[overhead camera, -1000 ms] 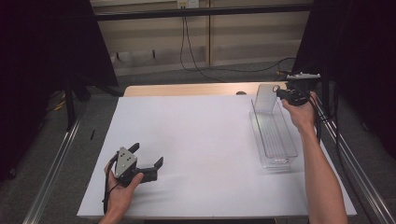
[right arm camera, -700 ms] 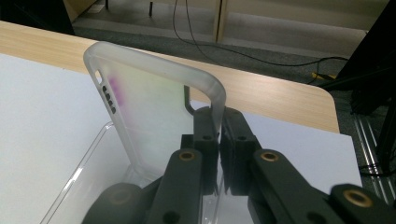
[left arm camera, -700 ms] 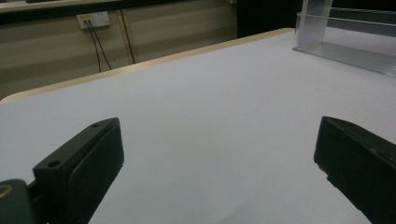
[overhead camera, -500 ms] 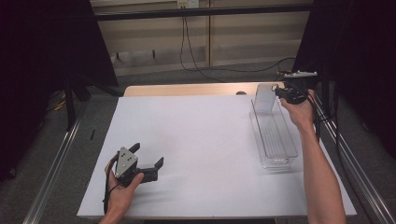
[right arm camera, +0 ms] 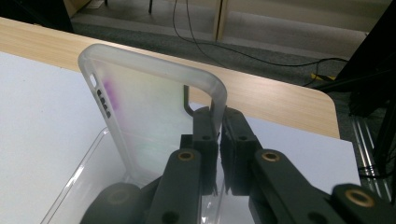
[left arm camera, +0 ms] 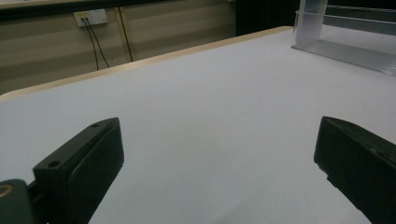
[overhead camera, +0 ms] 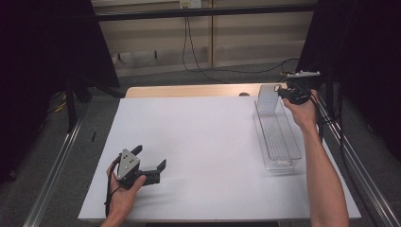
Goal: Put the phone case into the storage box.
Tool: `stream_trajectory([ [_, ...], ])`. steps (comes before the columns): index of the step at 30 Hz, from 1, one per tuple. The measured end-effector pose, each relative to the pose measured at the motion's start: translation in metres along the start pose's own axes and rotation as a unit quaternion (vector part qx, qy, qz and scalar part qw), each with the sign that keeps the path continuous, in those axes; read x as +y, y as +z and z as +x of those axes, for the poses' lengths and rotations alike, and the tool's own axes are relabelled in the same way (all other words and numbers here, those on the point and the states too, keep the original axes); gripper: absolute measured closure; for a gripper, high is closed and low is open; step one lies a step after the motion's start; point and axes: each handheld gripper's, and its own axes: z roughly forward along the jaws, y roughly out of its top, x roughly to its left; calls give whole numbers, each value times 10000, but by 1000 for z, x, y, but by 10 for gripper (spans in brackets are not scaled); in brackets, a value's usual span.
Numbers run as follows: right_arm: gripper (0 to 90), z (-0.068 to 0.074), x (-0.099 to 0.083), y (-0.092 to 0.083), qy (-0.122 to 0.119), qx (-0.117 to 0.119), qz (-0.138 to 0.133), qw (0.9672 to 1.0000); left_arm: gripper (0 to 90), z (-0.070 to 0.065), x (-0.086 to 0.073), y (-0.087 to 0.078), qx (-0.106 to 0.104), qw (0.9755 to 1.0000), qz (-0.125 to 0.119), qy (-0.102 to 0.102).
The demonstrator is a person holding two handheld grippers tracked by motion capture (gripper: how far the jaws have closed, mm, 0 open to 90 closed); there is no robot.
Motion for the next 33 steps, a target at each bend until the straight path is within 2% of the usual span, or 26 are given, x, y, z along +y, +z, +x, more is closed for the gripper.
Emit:
stream_trajectory([
  [3, 846, -1, 0, 0, 35, 23, -2, 10000, 16, 1, -1, 0, 17, 10000, 10, -53],
  [17, 762, 0, 0, 0, 186, 55, -67, 9998, 17, 2, 0, -2, 51, 10000, -15, -25],
  [21, 713, 1, 0, 0, 228, 105, -95, 9996, 19, 2, 0, -3, 122, 9999, -42, -9],
  [30, 599, -1, 1, -7, 372, 87, -173, 9991, 20, 3, 0, -4, 121, 9999, -68, -92],
  [33, 503, -1, 0, -8, 429, 98, -205, 9988, 20, 2, 0, -4, 102, 9999, -83, -103],
])
